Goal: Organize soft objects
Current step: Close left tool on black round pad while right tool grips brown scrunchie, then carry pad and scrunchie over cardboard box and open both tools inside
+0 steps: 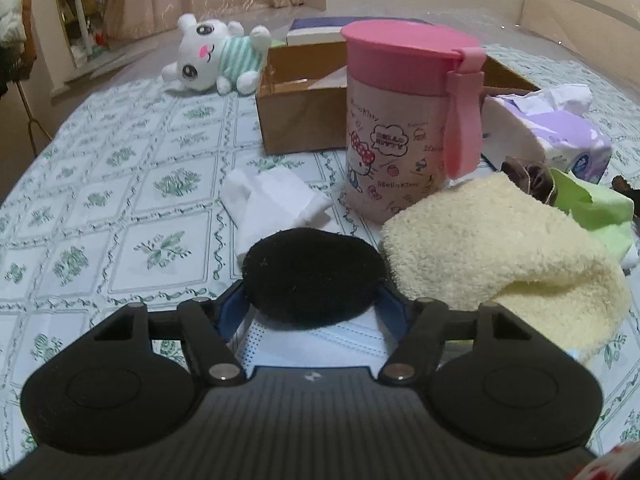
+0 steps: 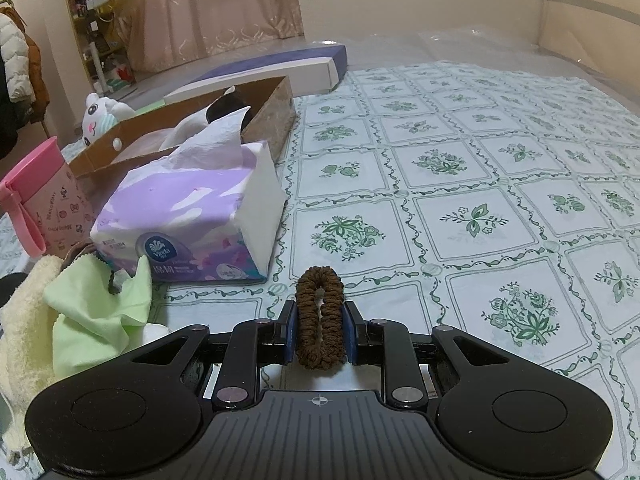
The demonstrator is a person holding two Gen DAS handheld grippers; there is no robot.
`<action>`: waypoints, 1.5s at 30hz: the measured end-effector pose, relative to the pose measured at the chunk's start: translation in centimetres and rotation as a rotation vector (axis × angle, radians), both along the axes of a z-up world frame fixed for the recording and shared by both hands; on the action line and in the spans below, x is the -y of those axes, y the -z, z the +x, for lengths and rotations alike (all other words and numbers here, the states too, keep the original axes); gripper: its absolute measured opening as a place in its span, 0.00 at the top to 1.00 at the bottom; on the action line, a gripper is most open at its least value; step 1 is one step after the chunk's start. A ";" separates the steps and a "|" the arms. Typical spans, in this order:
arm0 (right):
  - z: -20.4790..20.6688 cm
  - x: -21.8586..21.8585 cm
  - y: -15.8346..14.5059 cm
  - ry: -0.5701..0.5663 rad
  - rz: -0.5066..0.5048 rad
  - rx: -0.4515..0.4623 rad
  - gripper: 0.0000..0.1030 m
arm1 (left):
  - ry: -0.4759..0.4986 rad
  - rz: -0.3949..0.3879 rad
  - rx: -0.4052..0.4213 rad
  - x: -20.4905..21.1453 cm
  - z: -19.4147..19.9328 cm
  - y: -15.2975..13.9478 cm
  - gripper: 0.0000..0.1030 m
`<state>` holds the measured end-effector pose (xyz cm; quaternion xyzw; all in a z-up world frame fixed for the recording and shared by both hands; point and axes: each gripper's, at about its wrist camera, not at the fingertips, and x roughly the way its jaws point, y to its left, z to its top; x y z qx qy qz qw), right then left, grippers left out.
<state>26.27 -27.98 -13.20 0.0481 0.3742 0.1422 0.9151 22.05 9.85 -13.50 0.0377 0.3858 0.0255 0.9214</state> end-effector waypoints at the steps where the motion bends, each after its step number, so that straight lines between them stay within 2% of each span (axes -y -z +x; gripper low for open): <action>1: -0.1 0.0 0.0 0.001 -0.001 0.001 0.77 | -0.002 0.003 0.006 0.1 -0.1 -0.1 0.37; 15: -2.0 0.9 -3.1 -0.037 0.004 0.060 0.77 | -0.050 -0.049 0.112 -1.3 -3.5 -5.1 0.40; 22: -1.9 0.6 -5.5 -0.077 0.035 0.105 0.77 | -0.069 -0.059 0.167 -2.8 -3.0 -7.6 0.40; 32: 1.9 -1.2 -8.6 -0.163 0.099 0.156 0.77 | -0.064 -0.025 0.213 -4.6 2.3 -9.8 0.40; 39: 5.5 -3.9 -10.1 -0.222 0.139 0.181 0.77 | -0.047 -0.086 0.232 -5.2 7.6 -10.9 0.40; 45: 8.8 -6.0 -10.4 -0.252 0.146 0.180 0.77 | -0.003 -0.098 0.233 -4.8 12.3 -11.3 0.40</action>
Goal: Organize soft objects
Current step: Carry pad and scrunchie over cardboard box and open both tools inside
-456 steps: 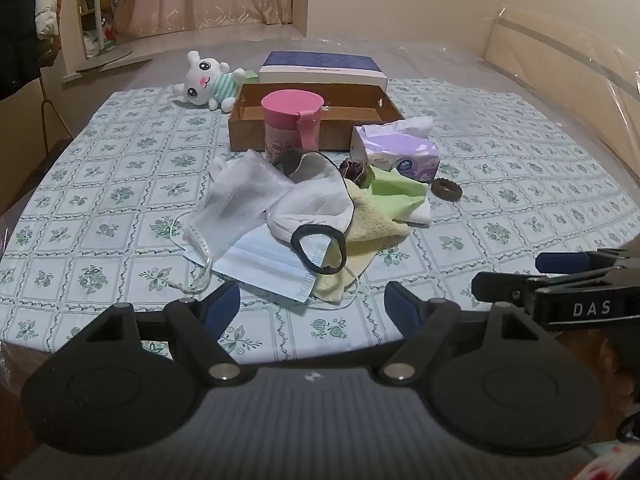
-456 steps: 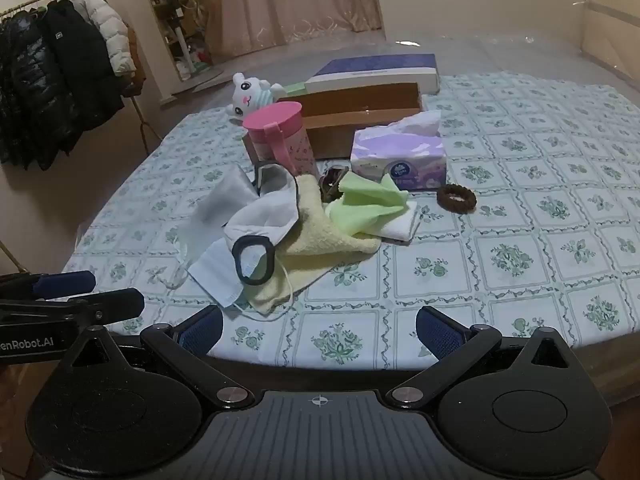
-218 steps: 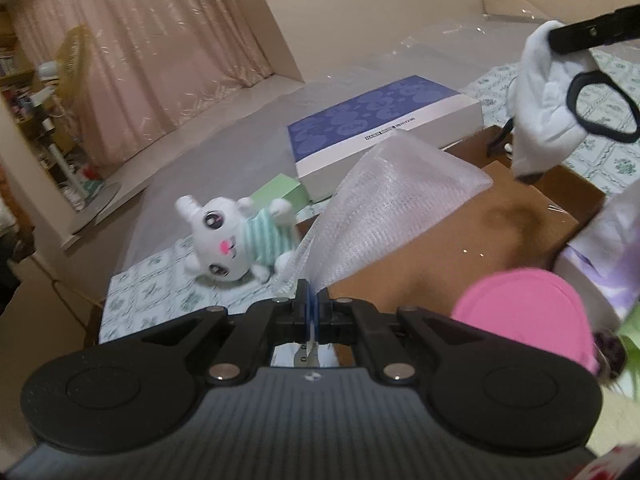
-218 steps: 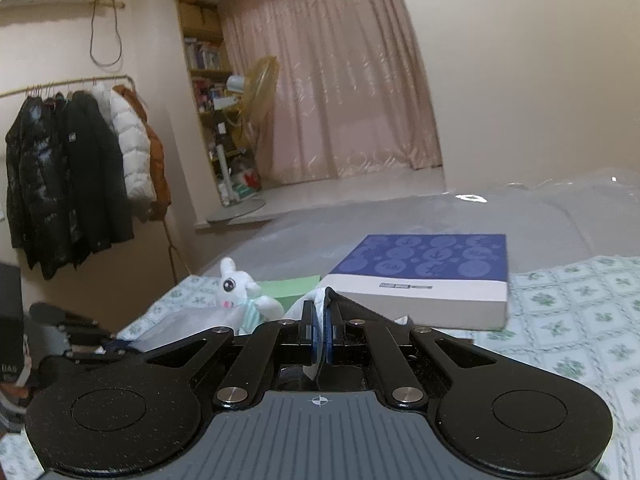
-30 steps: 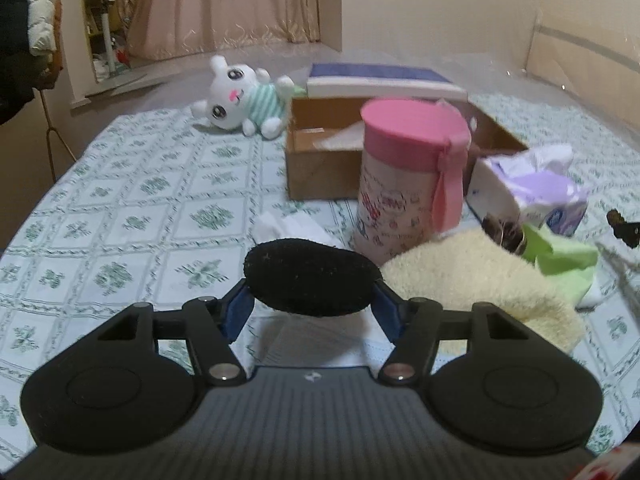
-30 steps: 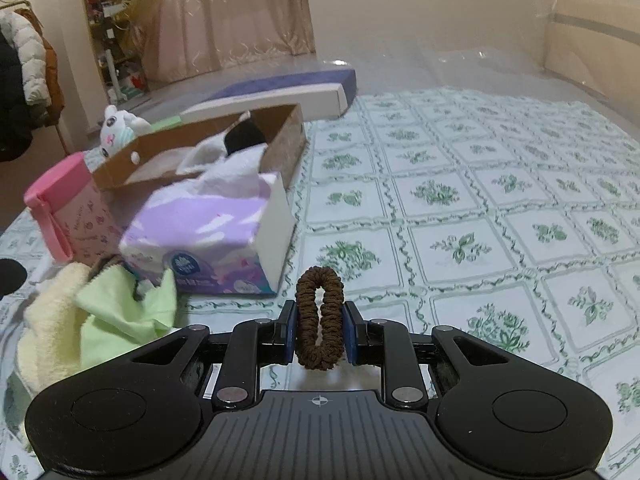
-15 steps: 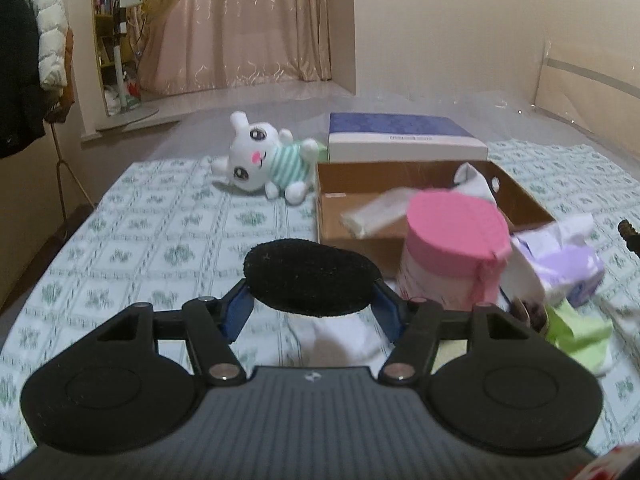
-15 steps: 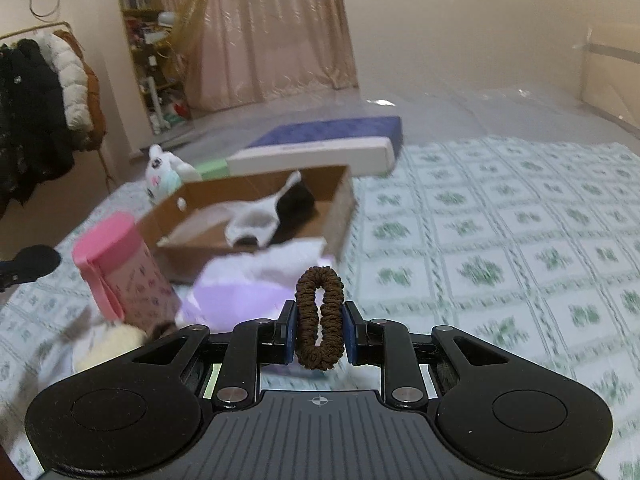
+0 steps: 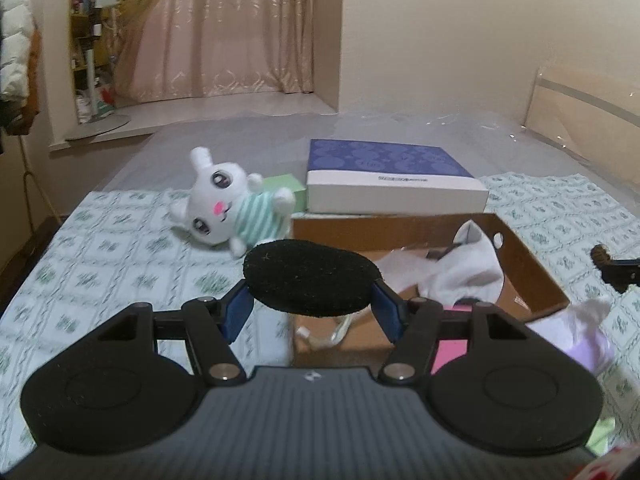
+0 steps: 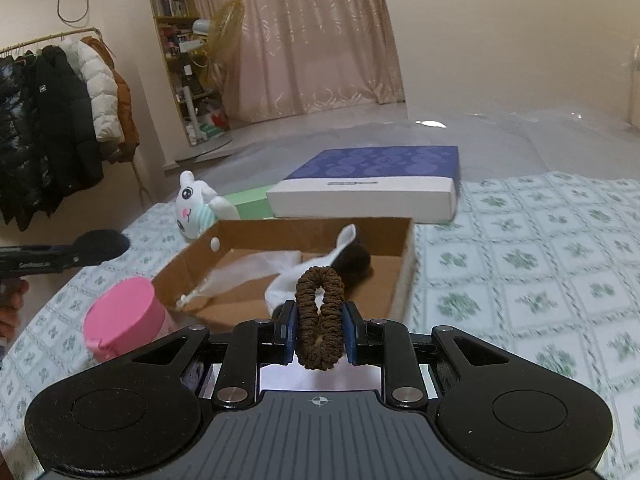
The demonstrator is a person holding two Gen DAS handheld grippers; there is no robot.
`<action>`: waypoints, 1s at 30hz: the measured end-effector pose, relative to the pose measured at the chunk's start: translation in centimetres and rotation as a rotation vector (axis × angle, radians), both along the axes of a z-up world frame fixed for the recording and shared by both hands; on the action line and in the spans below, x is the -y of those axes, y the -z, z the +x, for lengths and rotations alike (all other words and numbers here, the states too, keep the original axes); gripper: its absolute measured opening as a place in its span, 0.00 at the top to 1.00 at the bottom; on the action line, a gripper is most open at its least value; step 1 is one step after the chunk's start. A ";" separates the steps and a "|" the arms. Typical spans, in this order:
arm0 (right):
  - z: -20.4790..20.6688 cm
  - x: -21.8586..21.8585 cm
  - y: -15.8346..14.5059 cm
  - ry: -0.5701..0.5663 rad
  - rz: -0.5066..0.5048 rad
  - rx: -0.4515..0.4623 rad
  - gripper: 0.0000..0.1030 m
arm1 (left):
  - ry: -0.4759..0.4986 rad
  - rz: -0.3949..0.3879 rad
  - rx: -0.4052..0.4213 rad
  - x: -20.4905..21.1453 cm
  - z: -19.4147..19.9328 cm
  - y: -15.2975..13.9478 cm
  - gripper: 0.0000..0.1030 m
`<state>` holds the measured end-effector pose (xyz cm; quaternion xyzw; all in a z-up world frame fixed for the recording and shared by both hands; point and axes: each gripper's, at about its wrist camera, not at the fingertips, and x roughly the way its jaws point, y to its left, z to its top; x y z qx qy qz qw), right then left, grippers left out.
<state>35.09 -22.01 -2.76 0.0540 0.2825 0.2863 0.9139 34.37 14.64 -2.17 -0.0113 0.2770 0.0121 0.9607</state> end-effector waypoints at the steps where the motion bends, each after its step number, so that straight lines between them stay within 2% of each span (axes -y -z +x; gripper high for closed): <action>1: 0.6 -0.3 0.0 -0.002 0.000 -0.001 0.77 | 0.006 0.001 -0.006 0.2 0.7 0.1 0.40; 10: 4.4 -2.4 0.2 -0.025 -0.014 0.006 0.77 | 0.065 0.036 -0.073 2.0 7.1 1.7 0.40; 16: 5.5 -2.4 0.7 -0.020 -0.016 -0.001 0.77 | 0.087 0.012 -0.094 2.1 9.8 2.6 0.39; 20: 6.0 -2.0 1.2 -0.012 -0.015 -0.014 0.77 | 0.093 -0.002 -0.120 1.8 10.6 3.5 0.28; 24: 6.2 -1.8 1.4 -0.010 -0.018 -0.023 0.77 | 0.077 -0.002 -0.154 1.2 10.4 4.4 0.29; 27: 6.4 -1.8 1.5 -0.011 -0.021 -0.028 0.77 | 0.067 0.017 -0.153 0.8 9.8 4.6 0.29; 30: 6.6 -2.0 1.6 -0.012 -0.021 -0.034 0.77 | 0.055 0.002 -0.157 0.2 9.2 4.4 0.29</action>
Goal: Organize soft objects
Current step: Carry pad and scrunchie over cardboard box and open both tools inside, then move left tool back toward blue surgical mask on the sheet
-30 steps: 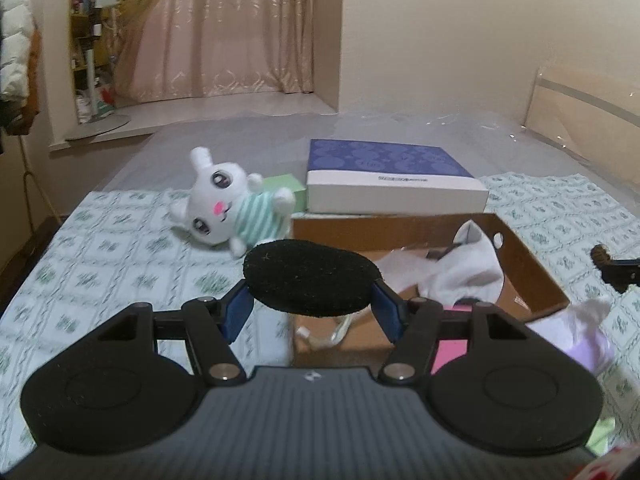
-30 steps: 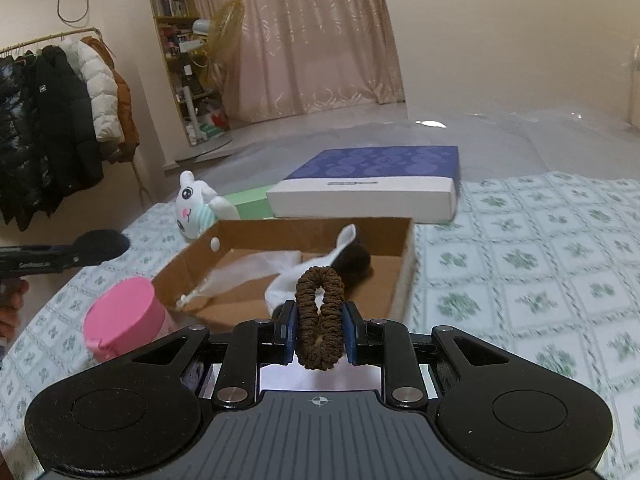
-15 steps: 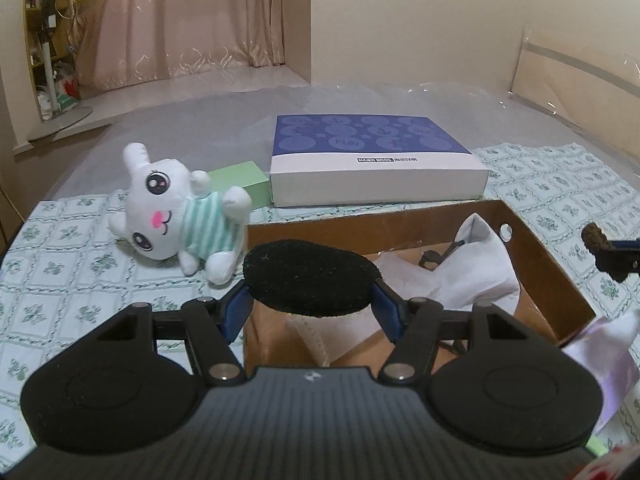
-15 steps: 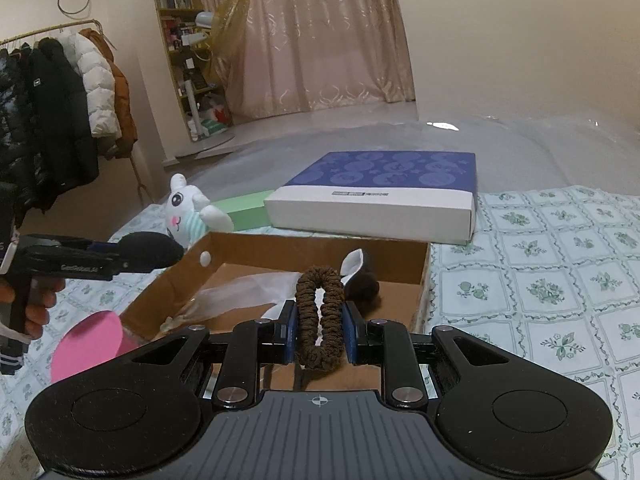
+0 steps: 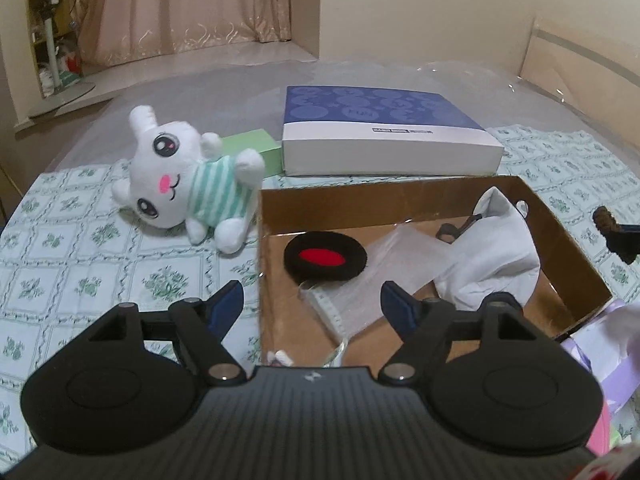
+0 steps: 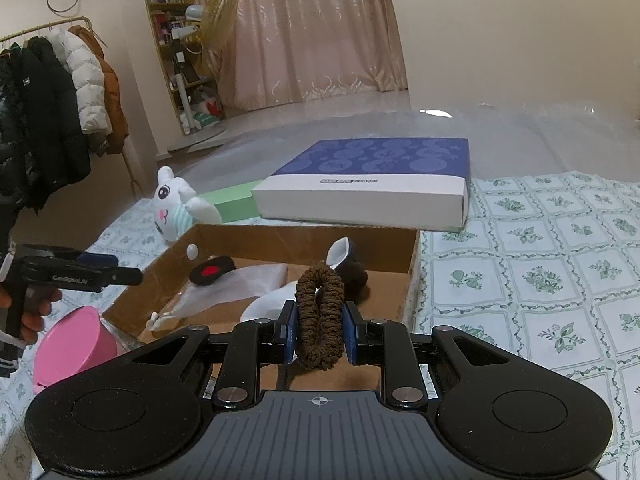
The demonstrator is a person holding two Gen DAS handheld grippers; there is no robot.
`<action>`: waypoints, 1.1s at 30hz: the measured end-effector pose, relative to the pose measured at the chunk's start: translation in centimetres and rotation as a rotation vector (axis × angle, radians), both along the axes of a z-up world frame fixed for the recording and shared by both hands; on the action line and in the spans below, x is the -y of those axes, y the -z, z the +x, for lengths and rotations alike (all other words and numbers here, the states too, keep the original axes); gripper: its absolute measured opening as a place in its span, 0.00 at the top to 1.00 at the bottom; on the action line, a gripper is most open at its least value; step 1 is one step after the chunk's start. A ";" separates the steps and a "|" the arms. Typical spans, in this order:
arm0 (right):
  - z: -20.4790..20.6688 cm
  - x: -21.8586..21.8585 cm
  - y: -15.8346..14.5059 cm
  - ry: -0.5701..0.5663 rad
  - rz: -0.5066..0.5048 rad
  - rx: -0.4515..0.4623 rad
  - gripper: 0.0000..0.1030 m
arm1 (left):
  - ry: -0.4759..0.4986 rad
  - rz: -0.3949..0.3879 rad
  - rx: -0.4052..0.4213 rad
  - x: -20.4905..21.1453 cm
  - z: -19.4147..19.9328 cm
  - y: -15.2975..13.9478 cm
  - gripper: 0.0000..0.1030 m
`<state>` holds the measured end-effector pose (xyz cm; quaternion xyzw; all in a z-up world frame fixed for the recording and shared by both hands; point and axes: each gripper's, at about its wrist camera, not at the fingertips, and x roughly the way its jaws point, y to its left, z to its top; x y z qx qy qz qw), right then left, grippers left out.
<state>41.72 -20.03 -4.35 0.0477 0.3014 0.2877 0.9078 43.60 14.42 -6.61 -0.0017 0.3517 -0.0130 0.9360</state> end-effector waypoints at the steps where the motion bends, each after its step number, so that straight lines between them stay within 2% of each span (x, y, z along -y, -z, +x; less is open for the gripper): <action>1: 0.1 0.0 0.0 0.000 0.001 -0.003 0.77 | -0.004 -0.003 0.002 -0.2 -0.3 -0.1 0.29; 7: 1.1 -0.6 0.1 0.021 0.003 -0.007 0.76 | -0.012 0.007 0.009 -0.9 -1.2 -0.5 0.29; 8: 1.3 -0.8 0.1 0.023 0.010 -0.008 0.70 | -0.012 0.008 0.011 -0.9 -1.3 -0.6 0.29; 9: 1.5 -0.9 0.0 0.021 0.022 -0.007 0.53 | -0.013 0.010 0.012 -1.0 -1.4 -0.7 0.29; 11: 1.9 -0.9 -0.3 0.061 0.043 0.004 0.30 | -0.014 0.008 0.016 -1.1 -1.7 -0.9 0.29; 14: 2.3 -0.5 -0.9 0.071 0.107 0.018 0.30 | -0.016 0.003 0.023 -1.2 -2.2 -1.2 0.28; 20: 1.7 0.7 -1.5 0.093 0.124 -0.023 0.30 | -0.042 -0.007 0.024 -1.6 -4.1 -1.9 0.28; 28: -2.1 3.3 -1.2 0.132 0.126 -0.071 0.30 | -0.076 -0.015 0.033 -1.4 -8.4 -3.8 0.28; 33: -5.1 5.1 -1.8 0.165 0.161 -0.084 0.30 | -0.099 -0.020 0.028 -1.0 -11.6 -4.9 0.28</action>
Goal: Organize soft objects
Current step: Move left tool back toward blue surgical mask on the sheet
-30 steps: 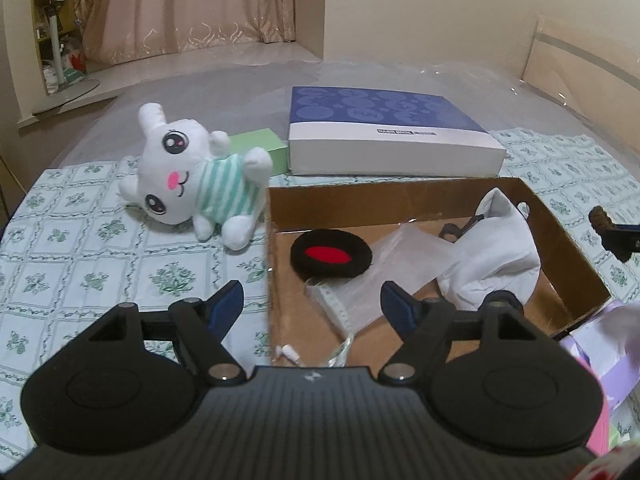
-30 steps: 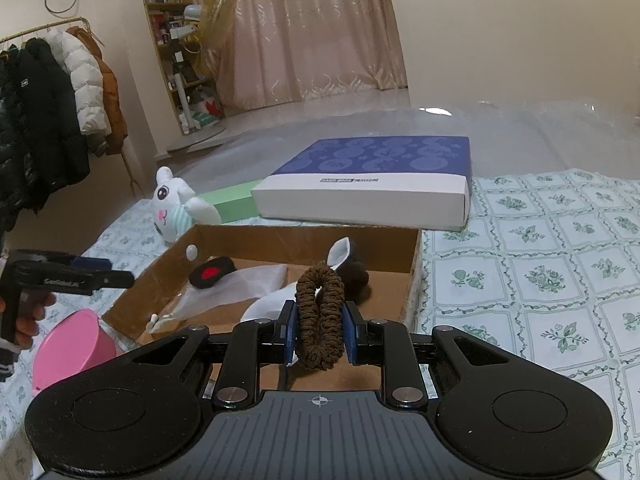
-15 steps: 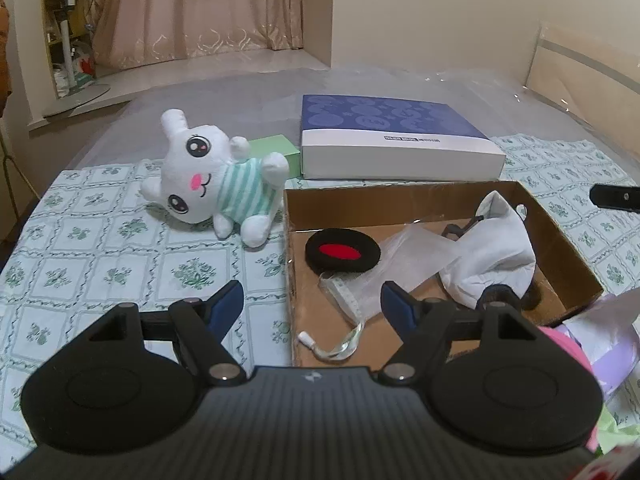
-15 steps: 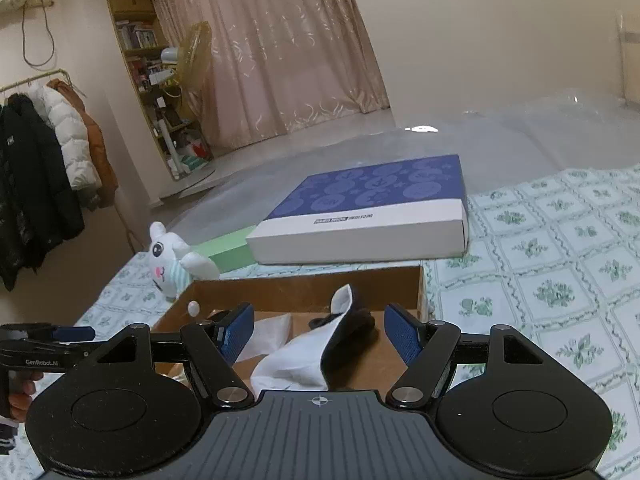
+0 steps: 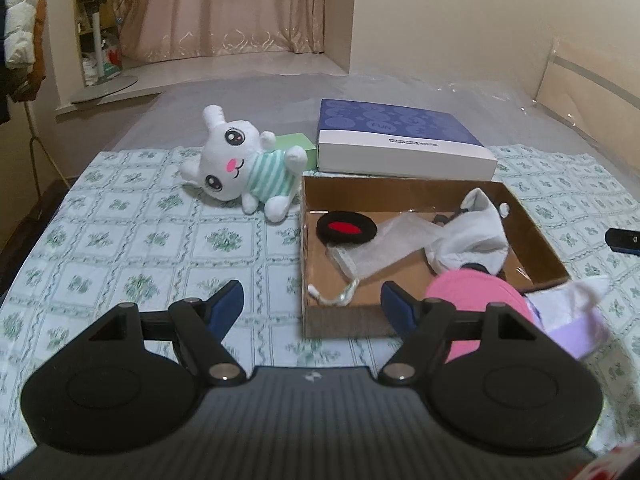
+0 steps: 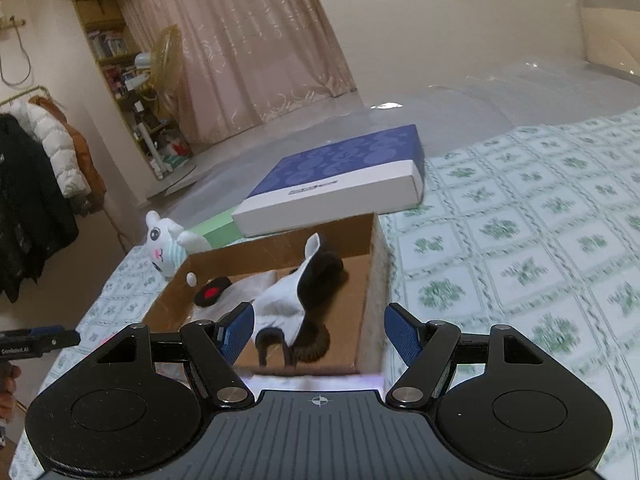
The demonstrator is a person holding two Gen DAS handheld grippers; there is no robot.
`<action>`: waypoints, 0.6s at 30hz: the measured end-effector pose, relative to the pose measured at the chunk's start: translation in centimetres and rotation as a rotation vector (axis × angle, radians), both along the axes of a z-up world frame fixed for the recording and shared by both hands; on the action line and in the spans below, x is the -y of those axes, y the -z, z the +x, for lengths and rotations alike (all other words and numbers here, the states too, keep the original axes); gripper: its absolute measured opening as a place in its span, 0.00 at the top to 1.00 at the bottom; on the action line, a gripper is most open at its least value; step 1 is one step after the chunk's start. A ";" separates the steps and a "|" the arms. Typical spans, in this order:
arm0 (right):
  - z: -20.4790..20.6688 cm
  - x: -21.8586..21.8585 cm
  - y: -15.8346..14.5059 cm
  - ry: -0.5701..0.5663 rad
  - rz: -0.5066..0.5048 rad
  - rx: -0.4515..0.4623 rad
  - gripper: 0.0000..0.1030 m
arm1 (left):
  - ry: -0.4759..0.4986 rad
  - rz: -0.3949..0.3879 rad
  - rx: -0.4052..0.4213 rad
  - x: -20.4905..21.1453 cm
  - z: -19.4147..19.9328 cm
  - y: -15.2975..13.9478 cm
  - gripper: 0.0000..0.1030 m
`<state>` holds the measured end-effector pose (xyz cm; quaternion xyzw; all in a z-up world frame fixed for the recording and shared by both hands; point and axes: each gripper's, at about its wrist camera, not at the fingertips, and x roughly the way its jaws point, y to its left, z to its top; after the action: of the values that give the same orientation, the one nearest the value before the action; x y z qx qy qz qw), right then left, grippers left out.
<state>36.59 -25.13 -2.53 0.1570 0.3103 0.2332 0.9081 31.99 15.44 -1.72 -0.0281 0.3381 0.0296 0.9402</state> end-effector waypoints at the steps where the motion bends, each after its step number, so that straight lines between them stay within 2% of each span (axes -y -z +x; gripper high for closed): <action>1: -0.6 0.3 -0.1 0.004 0.008 -0.001 0.30 | -0.004 -0.003 0.000 0.1 -0.6 -0.2 0.28; 8: -5.0 1.9 -1.3 0.032 0.050 -0.025 0.30 | -0.026 -0.030 0.010 0.7 -5.8 -1.8 0.28; 14: -8.7 2.3 -2.1 0.039 0.049 -0.029 0.30 | -0.040 -0.026 0.018 1.8 -9.8 -2.5 0.28; 18: -11.1 2.2 -2.2 0.043 0.055 -0.040 0.30 | -0.053 -0.053 0.025 2.5 -12.5 -2.7 0.28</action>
<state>25.47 -27.29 -0.30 0.1932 0.3183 0.2189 0.9019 19.45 12.91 0.97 -0.0622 0.3261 0.0454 0.9422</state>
